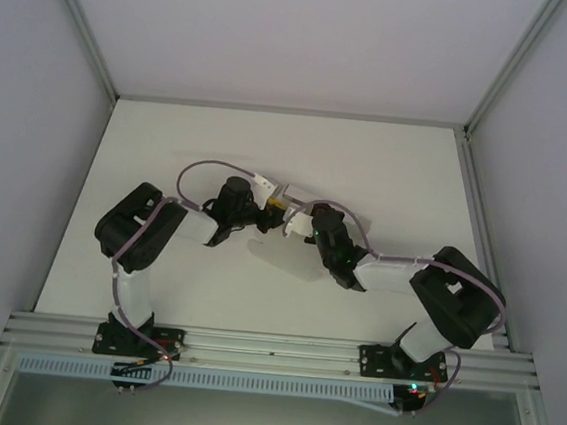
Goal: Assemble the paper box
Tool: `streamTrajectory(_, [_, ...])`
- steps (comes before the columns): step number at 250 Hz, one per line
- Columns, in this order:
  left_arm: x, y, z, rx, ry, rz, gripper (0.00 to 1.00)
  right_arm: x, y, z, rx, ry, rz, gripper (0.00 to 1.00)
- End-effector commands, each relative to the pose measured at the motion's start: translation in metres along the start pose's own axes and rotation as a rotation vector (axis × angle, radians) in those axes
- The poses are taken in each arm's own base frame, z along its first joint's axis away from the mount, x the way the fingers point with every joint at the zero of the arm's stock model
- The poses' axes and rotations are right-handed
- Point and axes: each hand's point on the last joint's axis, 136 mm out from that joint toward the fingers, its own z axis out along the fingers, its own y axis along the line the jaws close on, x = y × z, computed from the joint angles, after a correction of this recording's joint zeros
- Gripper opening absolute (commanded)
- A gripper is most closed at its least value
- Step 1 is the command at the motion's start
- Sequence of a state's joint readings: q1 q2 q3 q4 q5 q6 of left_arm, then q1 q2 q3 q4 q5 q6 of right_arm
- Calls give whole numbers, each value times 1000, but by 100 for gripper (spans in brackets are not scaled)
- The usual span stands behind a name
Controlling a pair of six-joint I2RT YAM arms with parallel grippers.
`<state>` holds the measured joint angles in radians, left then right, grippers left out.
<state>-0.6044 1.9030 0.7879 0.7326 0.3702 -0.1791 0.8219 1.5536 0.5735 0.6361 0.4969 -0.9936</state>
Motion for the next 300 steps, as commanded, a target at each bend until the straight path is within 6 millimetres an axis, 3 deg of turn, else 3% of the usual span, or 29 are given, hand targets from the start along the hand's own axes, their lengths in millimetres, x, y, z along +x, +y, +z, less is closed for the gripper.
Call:
streamTrajectory(1, [-99, -1, -5, -7, -299, 83, 28, 23, 90, -13, -354, 18, -85, 0])
streamTrajectory(15, [-101, -3, -3, 3, -300, 87, 22, 23, 88, -11, -350, 21, -77, 0])
streamTrajectory(59, [-103, -5, -1, 13, -301, 99, 19, 19, 89, -9, -387, -1, -55, 0])
streamTrajectory(69, [-104, -3, -1, 7, -303, 96, 12, 20, 88, -7, -384, 5, -51, 0])
streamTrajectory(75, [-105, -2, -2, -2, -308, 86, 0, 21, 87, -7, -384, 8, -50, 0])
streamTrajectory(131, [-104, 16, -5, -88, -325, 0, 0, 30, 83, -4, -362, 40, -52, 0])
streamTrajectory(149, [-100, 2, -4, -8, -304, 21, 0, 31, 83, -4, -361, 42, -54, 0])
streamTrajectory(169, [-92, -15, -3, 100, -265, 96, 38, 31, 83, -3, -365, 43, -54, 0])
streamTrajectory(185, [-91, -7, -6, 102, -250, 95, 49, 31, 82, -4, -371, 43, -50, 0])
streamTrajectory(226, [-91, 30, -14, 117, -240, 17, 52, 30, 80, -6, -382, 42, -44, 0])
streamTrajectory(300, [-73, 8, -1, 252, -163, 64, 52, 28, 79, -3, -390, 47, -46, 0])
